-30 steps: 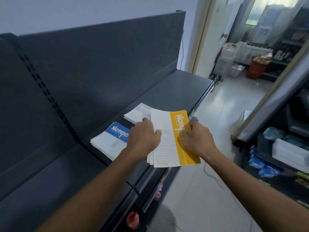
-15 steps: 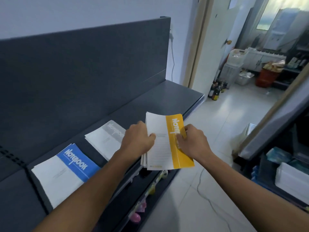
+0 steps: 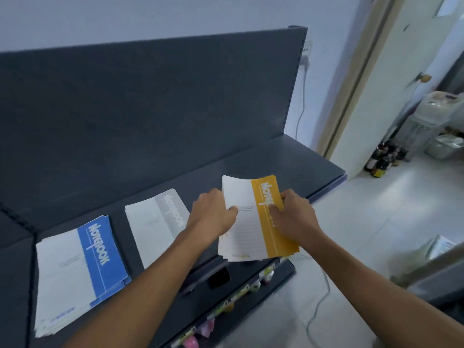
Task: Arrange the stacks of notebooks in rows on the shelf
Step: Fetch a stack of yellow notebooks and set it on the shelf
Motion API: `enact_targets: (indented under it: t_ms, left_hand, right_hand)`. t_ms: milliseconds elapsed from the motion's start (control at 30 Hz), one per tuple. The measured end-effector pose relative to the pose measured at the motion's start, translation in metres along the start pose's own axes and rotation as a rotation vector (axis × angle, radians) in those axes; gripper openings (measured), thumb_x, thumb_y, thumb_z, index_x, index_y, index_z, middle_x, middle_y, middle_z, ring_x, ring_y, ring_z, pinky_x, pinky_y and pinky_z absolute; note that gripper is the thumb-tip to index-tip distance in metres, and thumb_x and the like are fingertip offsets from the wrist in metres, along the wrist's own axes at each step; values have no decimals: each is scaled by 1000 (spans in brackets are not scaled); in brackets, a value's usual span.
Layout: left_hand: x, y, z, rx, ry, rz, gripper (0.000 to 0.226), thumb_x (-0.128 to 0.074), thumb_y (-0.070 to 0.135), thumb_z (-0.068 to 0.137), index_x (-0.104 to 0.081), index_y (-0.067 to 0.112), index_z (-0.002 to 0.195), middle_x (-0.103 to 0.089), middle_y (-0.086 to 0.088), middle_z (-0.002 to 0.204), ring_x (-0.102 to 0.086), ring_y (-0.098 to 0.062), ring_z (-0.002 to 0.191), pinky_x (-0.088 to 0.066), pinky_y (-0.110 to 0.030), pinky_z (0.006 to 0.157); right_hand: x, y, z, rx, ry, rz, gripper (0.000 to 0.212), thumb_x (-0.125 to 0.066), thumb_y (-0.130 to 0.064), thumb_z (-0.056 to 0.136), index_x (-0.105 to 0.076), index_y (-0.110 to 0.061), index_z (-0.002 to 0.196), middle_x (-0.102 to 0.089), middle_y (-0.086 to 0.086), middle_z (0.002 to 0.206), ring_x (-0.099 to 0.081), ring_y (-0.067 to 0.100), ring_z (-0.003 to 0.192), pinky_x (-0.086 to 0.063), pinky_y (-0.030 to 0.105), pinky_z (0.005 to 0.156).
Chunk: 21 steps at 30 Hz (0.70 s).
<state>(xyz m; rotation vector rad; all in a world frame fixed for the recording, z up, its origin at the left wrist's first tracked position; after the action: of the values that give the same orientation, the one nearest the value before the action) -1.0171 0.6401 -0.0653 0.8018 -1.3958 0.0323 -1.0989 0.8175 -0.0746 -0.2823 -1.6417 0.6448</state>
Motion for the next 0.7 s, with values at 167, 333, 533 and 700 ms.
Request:
enact_targets:
  t_ms: [167, 333, 533, 700]
  left_hand:
    - [-9, -12, 37, 111, 3, -66, 31, -66, 43, 90, -52, 16, 91, -59, 3, 83, -58, -14, 71, -36, -27, 48]
    - [-15, -35, 53, 249, 60, -138, 37, -68, 46, 86, -50, 16, 98, -58, 3, 86, -58, -14, 74, -35, -26, 48]
    - [-17, -51, 62, 374, 95, -129, 42, -68, 50, 85, -51, 15, 102, -61, 1, 93, -61, -21, 83, -39, -28, 53]
    - [-27, -46, 70, 433, 113, -114, 44, -68, 49, 86, -54, 12, 104, -62, -1, 95, -61, -20, 83, -48, -29, 59]
  right_hand:
    - [-14, -15, 49, 60, -67, -36, 21, -53, -40, 96, -48, -23, 108, -53, -7, 88, -53, 11, 70, -40, 29, 56]
    - [-33, -38, 83, 162, -152, -74, 22, -56, -35, 93, -52, -21, 110, -58, 0, 105, -60, 25, 92, -52, 41, 78]
    - [-55, -55, 110, 275, -220, -115, 19, -58, -31, 91, -54, -19, 105, -60, -1, 102, -61, 23, 88, -51, 38, 73]
    - [-67, -53, 129, 349, -255, -155, 16, -56, -31, 92, -54, -16, 97, -60, -2, 93, -61, 21, 79, -45, 33, 60]
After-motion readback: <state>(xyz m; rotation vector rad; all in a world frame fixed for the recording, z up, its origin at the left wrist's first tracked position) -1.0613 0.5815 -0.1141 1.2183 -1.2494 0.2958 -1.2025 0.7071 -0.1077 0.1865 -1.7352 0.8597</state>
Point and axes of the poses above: each hand's wrist, its own z-axis towards the middle knuckle, its own x-axis out of the back of the hand, y = z × x, the point moved 1 cm from there along z, towards the middle knuckle
